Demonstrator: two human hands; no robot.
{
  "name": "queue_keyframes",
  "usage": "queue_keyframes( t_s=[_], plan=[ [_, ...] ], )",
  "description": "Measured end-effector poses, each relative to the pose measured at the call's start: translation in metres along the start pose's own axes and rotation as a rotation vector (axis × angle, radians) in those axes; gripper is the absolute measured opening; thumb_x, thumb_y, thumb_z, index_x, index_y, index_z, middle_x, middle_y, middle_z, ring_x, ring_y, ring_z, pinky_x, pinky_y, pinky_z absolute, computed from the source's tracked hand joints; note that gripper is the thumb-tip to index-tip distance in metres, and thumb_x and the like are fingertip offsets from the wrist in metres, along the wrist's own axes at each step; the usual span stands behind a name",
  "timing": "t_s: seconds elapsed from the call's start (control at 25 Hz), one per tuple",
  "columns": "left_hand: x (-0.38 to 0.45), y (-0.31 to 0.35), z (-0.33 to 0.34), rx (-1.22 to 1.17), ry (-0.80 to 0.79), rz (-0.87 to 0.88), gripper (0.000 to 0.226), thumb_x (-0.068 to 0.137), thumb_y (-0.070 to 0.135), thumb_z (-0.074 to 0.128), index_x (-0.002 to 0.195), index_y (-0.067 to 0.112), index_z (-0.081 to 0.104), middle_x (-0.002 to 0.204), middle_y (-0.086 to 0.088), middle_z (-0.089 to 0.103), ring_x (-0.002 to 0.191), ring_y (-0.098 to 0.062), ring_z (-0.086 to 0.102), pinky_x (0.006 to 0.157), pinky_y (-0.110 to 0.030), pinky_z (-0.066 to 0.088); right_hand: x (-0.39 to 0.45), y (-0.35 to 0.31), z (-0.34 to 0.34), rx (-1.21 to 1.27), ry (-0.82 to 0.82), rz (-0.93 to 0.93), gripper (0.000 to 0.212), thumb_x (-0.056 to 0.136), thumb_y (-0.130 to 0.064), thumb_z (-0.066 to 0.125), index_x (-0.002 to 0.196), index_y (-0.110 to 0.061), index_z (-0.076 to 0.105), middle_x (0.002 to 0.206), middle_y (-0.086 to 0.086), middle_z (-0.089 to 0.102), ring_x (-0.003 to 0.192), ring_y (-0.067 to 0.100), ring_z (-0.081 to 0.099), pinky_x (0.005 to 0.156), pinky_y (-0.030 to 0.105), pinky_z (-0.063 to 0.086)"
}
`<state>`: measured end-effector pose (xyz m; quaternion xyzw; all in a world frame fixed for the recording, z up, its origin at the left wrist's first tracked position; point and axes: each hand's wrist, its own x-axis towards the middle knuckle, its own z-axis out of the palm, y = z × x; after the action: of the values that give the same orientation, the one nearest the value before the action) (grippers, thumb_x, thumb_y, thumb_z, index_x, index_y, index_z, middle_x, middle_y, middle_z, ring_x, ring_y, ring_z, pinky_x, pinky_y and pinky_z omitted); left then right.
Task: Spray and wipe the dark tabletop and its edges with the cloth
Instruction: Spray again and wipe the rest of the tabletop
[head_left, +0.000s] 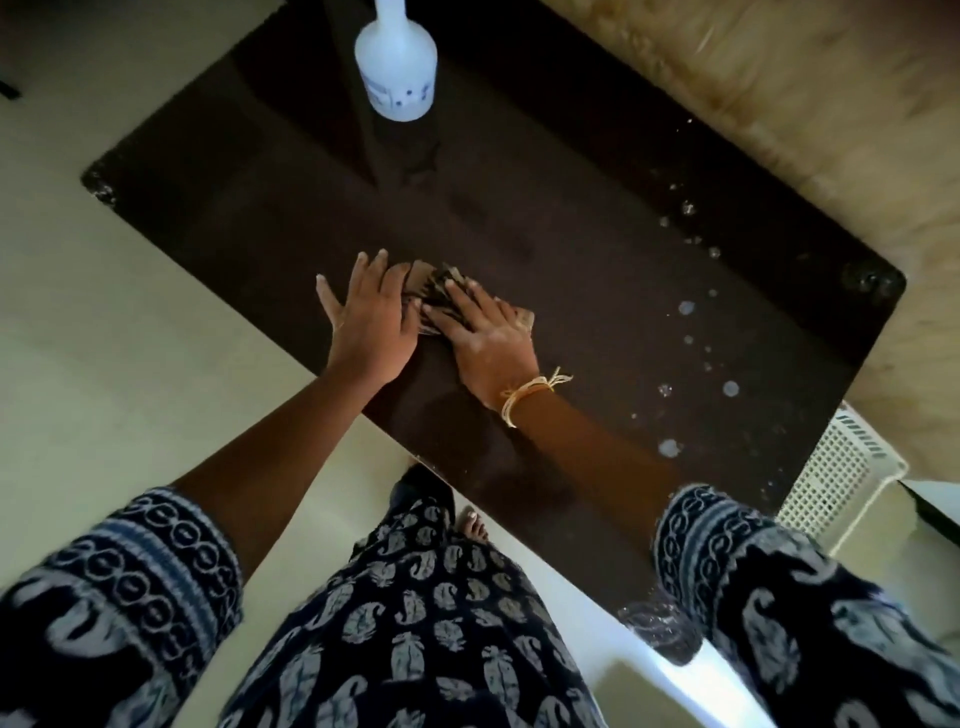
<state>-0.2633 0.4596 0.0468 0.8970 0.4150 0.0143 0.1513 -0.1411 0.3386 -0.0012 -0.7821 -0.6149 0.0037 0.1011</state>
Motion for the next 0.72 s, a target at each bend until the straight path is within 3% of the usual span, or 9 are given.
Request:
queue_keyframes(
  t_s=[0.04, 0.12, 0.24, 0.4, 0.48, 0.52, 0.6, 0.72],
  plan=[
    [0.014, 0.004, -0.001, 0.000, -0.009, 0.028, 0.045, 0.098, 0.029, 0.043, 0.141, 0.016, 0.040, 0.156, -0.011, 0.031, 0.149, -0.026, 0.017, 0.112, -0.068, 0.005, 0.010, 0.014, -0.003, 0.017, -0.008, -0.032, 0.048, 0.089, -0.023, 0.055, 0.135, -0.037, 0.053, 0.148, 0.003, 0.046, 0.137, 0.028, 0.042, 0.108, 0.047, 0.035],
    [0.047, 0.013, 0.000, 0.003, -0.029, 0.080, 0.044, 0.099, 0.030, 0.041, 0.141, 0.016, 0.040, 0.156, -0.010, 0.031, 0.149, -0.026, 0.017, 0.113, -0.068, 0.005, 0.040, 0.058, -0.011, -0.013, 0.042, 0.081, 0.045, 0.088, -0.020, 0.055, 0.130, -0.036, 0.058, 0.144, 0.002, 0.051, 0.133, 0.027, 0.047, 0.106, 0.046, 0.040],
    [0.090, 0.036, 0.006, 0.005, -0.057, 0.173, 0.044, 0.100, 0.032, 0.039, 0.142, 0.018, 0.041, 0.156, -0.008, 0.032, 0.149, -0.025, 0.018, 0.112, -0.067, 0.006, 0.067, 0.158, -0.026, -0.085, 0.146, 0.475, 0.044, 0.087, -0.018, 0.049, 0.127, -0.034, 0.062, 0.141, 0.004, 0.054, 0.130, 0.029, 0.051, 0.103, 0.046, 0.044],
    [0.136, 0.067, 0.019, 0.017, -0.094, 0.298, 0.045, 0.098, 0.031, 0.042, 0.141, 0.017, 0.042, 0.155, -0.009, 0.034, 0.148, -0.025, 0.020, 0.112, -0.067, 0.007, 0.057, 0.254, -0.062, 0.032, 0.172, 1.175, 0.049, 0.094, -0.021, 0.040, 0.139, -0.038, 0.047, 0.158, -0.004, 0.028, 0.145, 0.018, 0.026, 0.113, 0.051, 0.031],
    [0.151, 0.080, 0.020, 0.015, -0.103, 0.323, 0.047, 0.098, 0.032, 0.045, 0.142, 0.017, 0.040, 0.156, -0.009, 0.032, 0.149, -0.025, 0.019, 0.113, -0.067, 0.006, 0.059, 0.261, -0.063, 0.014, 0.184, 1.318, 0.049, 0.096, -0.023, 0.040, 0.143, -0.036, 0.043, 0.159, -0.002, 0.025, 0.147, 0.020, 0.021, 0.114, 0.052, 0.028],
    [0.157, 0.086, 0.021, 0.018, -0.107, 0.331, 0.049, 0.097, 0.032, 0.045, 0.143, 0.017, 0.039, 0.157, -0.009, 0.030, 0.149, -0.025, 0.017, 0.113, -0.067, 0.006, 0.063, 0.253, -0.058, -0.022, 0.203, 1.277, 0.048, 0.096, -0.024, 0.041, 0.142, -0.034, 0.046, 0.158, 0.001, 0.029, 0.146, 0.023, 0.025, 0.113, 0.051, 0.030],
    [0.170, 0.100, 0.022, 0.045, -0.132, 0.348, 0.053, 0.096, 0.034, 0.046, 0.145, 0.017, 0.036, 0.159, -0.008, 0.025, 0.150, -0.025, 0.014, 0.113, -0.068, 0.005, 0.069, 0.221, -0.043, -0.084, 0.285, 1.010, 0.045, 0.092, -0.023, 0.046, 0.135, -0.028, 0.056, 0.149, 0.009, 0.044, 0.138, 0.029, 0.040, 0.105, 0.049, 0.041],
    [0.184, 0.115, 0.025, 0.163, -0.145, 0.336, 0.058, 0.093, 0.035, 0.048, 0.145, 0.013, 0.035, 0.159, -0.011, 0.022, 0.150, -0.028, 0.011, 0.111, -0.070, 0.003, 0.064, 0.166, -0.029, -0.115, 0.152, 0.375, 0.043, 0.092, -0.021, 0.052, 0.134, -0.028, 0.056, 0.145, 0.008, 0.048, 0.135, 0.030, 0.044, 0.100, 0.048, 0.041]
  ],
)
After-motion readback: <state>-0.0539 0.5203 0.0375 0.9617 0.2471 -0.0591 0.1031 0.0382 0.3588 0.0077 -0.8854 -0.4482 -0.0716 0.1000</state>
